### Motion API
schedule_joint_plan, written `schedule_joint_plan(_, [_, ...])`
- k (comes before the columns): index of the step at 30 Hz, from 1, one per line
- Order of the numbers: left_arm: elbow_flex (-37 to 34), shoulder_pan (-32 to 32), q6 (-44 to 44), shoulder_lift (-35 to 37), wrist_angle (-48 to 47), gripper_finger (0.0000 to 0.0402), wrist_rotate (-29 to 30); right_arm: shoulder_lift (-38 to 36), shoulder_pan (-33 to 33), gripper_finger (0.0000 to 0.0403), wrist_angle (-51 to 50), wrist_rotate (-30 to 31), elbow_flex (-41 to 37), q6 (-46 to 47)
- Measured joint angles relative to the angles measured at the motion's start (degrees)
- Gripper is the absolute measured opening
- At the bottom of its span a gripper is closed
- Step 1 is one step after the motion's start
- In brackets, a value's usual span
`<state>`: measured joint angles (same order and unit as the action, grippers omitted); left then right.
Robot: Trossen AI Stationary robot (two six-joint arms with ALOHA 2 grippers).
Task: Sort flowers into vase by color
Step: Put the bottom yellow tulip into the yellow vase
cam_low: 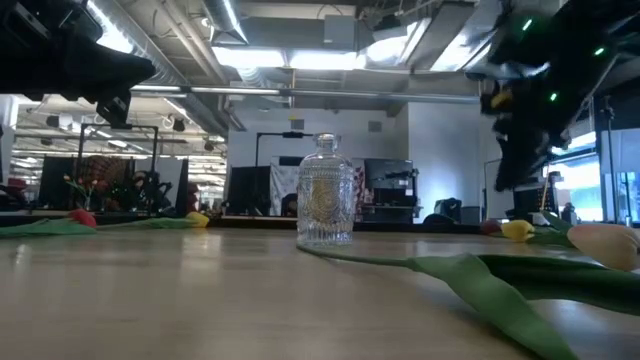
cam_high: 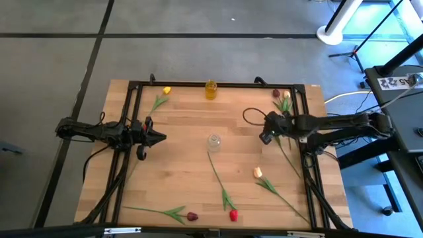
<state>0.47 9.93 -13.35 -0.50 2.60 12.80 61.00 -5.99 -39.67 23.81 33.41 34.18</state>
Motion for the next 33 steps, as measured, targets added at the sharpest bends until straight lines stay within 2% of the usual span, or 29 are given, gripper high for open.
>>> schedule_joint_plan(6, [0.0, 0.0, 0.0, 0.0, 0.0, 0.0032, 0.0, 2.4, -10.0, 0.0215, -7.4, -8.6, 0.0, -0.4])
schedule_joint_plan(13, [0.0, 0.0, 0.0, 0.0, 0.0, 0.0032, 0.0, 3.5, -15.7, 0.0215, -9.9, -14.5, 0.0, 1.3])
schedule_joint_plan(17, [0.0, 0.0, 0.0, 0.0, 0.0, 0.0032, 0.0, 4.9, -15.8, 0.0215, -10.1, -14.8, 0.0, 3.9])
schedule_joint_plan(21, [0.0, 0.0, 0.0, 0.0, 0.0, 0.0032, 0.0, 7.8, -16.5, 0.021, -4.6, -11.4, -0.1, 4.5])
schedule_joint_plan(25, [0.0, 0.0, 0.0, 0.0, 0.0, 0.0032, 0.0, 12.7, -18.9, 0.018, -0.6, -14.2, -0.1, 4.6])
schedule_joint_plan(29, [0.0, 0.0, 0.0, 0.0, 0.0, 0.0032, 0.0, 17.4, -19.5, 0.0136, -1.0, -14.4, 0.1, 5.8])
schedule_joint_plan(33, [0.0, 0.0, 0.0, 0.0, 0.0, 0.0032, 0.0, 18.9, -19.5, 0.0086, 0.0, -16.8, 0.1, 6.1])
